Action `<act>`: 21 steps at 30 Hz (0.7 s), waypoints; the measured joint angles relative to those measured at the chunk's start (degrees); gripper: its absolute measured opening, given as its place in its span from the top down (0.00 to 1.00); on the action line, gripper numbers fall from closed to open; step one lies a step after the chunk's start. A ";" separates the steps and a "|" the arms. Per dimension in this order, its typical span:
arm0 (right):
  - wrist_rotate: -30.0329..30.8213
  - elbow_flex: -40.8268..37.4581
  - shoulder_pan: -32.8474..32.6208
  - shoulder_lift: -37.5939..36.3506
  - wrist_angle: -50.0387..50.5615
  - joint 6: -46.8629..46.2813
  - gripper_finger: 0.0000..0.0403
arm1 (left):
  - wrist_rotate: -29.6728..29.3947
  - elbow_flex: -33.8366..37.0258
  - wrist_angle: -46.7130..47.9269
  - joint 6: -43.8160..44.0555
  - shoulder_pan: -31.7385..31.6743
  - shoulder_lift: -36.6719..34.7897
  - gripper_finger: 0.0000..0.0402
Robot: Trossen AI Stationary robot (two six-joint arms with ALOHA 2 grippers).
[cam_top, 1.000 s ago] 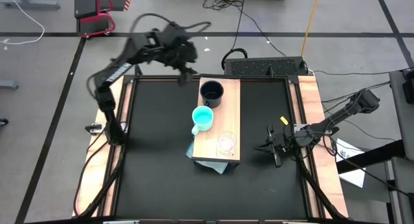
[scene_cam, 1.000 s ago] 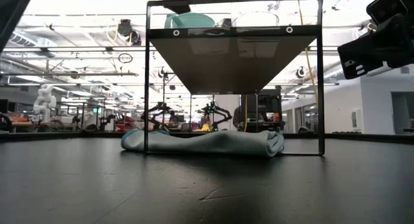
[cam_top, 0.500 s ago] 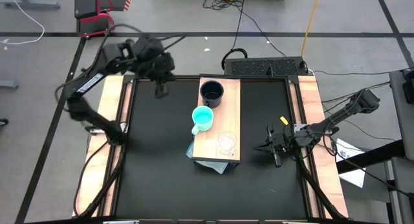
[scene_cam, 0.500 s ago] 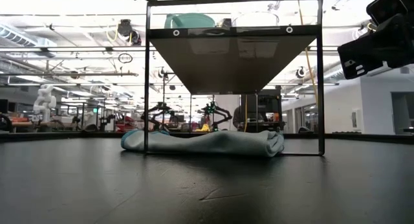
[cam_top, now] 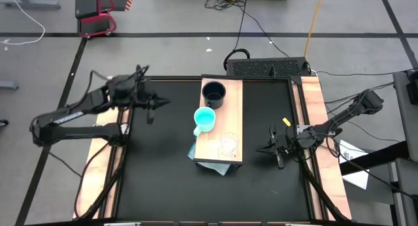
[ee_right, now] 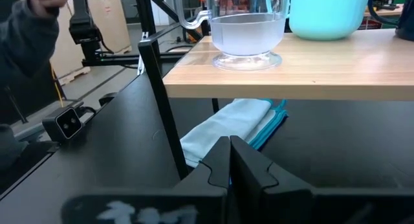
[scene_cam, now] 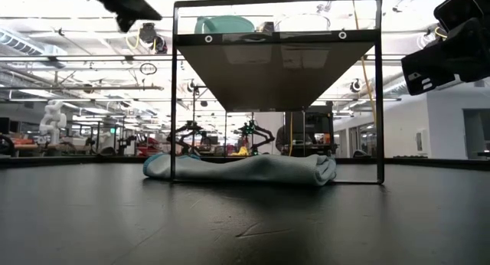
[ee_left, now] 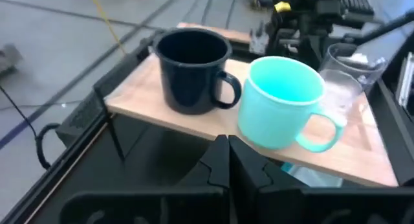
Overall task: Stack small to large cups/mugs on shelf
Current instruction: Return to Home Position
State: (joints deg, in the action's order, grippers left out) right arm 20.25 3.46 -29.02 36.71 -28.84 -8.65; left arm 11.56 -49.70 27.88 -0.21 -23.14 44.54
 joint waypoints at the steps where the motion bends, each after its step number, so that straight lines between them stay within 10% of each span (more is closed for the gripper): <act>1: 0.00 0.00 0.00 0.00 0.00 0.00 1.00 | -0.99 2.42 -1.64 0.72 0.78 -2.20 1.00; 21: -0.87 0.00 -0.02 -0.01 -3.13 0.55 1.00 | -8.94 36.27 -31.90 2.61 14.47 -23.25 1.00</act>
State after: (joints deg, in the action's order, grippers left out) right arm 19.38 3.46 -29.04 36.70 -31.97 -8.10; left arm 2.61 -13.42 -4.02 2.40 -8.67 21.29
